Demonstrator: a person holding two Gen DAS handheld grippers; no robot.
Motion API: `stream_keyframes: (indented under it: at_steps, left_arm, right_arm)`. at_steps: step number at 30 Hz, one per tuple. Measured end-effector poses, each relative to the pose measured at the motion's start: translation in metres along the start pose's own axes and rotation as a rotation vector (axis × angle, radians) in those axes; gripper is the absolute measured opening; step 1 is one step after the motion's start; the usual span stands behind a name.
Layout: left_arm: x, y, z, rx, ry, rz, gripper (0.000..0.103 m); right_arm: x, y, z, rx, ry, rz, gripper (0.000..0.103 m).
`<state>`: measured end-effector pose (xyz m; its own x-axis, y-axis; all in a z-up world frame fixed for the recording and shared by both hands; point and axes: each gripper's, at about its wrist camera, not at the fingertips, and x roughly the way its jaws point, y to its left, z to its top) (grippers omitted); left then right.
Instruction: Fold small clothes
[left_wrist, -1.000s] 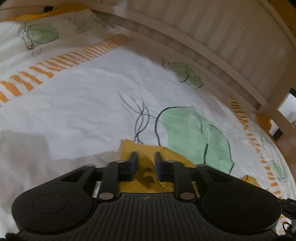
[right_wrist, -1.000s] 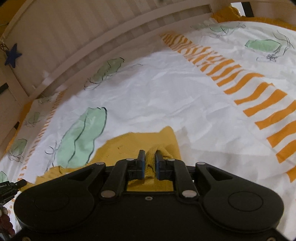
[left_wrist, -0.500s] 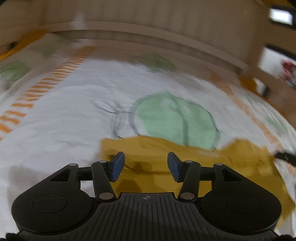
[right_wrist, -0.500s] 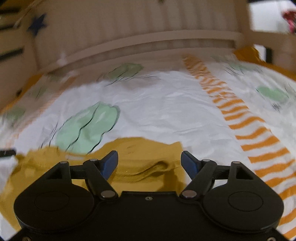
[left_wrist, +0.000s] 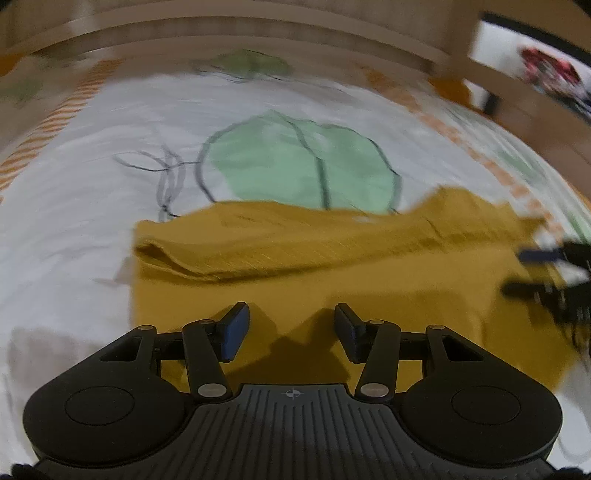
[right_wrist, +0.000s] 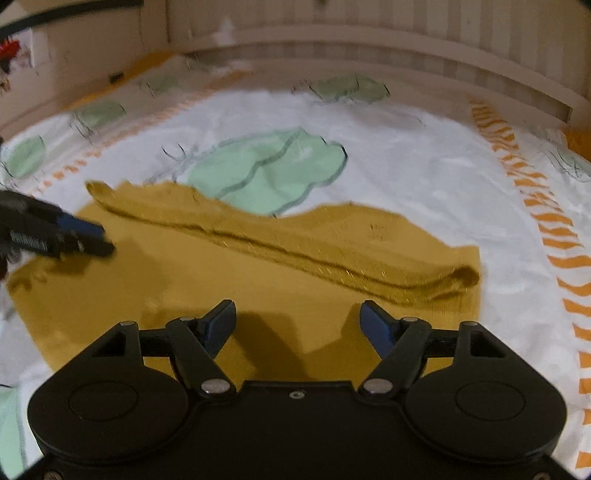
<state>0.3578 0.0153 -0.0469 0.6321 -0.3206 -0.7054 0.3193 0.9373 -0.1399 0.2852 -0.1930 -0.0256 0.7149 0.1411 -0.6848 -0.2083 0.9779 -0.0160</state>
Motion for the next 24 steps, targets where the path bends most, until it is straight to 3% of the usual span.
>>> stream_keyframes:
  at_steps: [3, 15, 24]
  left_arm:
    - [0.007, 0.006, 0.005, -0.052, -0.008, 0.021, 0.049]
    - [0.028, 0.014, 0.033, -0.017, -0.009, 0.066, 0.049]
    - [0.035, 0.042, 0.049, -0.184, -0.003, 0.149, 0.049]
  right_arm:
    - [0.007, -0.004, 0.000, 0.014, 0.008, -0.025, 0.077]
    - [0.037, -0.046, 0.029, 0.187, 0.037, -0.096, 0.080]
    - [0.040, -0.077, 0.030, 0.352, 0.049, -0.104, 0.080]
